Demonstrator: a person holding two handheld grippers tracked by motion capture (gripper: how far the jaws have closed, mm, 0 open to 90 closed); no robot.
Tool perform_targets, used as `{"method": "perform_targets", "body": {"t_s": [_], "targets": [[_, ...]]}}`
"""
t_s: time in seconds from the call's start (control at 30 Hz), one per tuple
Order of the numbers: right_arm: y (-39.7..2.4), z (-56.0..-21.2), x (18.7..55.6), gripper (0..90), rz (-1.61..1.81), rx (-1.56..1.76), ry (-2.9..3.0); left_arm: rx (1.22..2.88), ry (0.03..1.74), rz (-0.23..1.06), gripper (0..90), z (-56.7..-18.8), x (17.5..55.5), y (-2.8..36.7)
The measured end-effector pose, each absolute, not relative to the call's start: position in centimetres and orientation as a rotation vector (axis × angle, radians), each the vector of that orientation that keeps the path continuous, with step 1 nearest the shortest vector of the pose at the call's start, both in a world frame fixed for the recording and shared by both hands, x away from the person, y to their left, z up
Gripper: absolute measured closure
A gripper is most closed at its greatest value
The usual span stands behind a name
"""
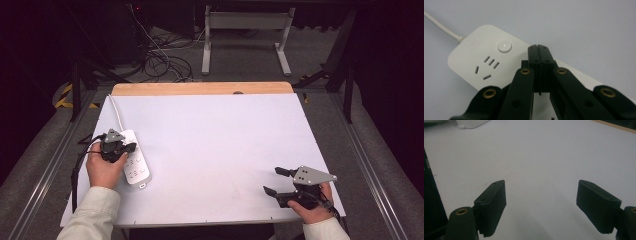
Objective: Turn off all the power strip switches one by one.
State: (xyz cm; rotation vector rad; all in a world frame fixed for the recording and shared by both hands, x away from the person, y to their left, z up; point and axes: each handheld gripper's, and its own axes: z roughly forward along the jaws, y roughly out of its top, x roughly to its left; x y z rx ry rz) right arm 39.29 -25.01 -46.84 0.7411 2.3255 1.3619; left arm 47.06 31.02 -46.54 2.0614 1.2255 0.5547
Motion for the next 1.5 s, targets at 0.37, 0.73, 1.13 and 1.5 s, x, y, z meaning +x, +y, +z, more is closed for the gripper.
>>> {"method": "perform_targets", "body": {"t_s": [0.37,0.73,1.13,1.5], "targets": [[-25.1,-46.9,39.4,24.2,1.362,0.752,2.324,1.959,1.194,0.639,90.0,-44.6,46.7,31.8],[-25.1,-47.2,39.3,24.2,1.356,0.766,2.330,1.946,1.213,0.648,90.0,-44.7,48.5,32.3],[-25.2,-47.2,39.2,24.2,1.355,0.781,2.324,1.953,1.263,0.638,90.0,-45.6,49.5,33.0],[-25.2,-47.2,39.2,24.2,1.354,0.782,2.324,1.990,1.268,0.610,90.0,-46.4,50.0,32.7]]}}
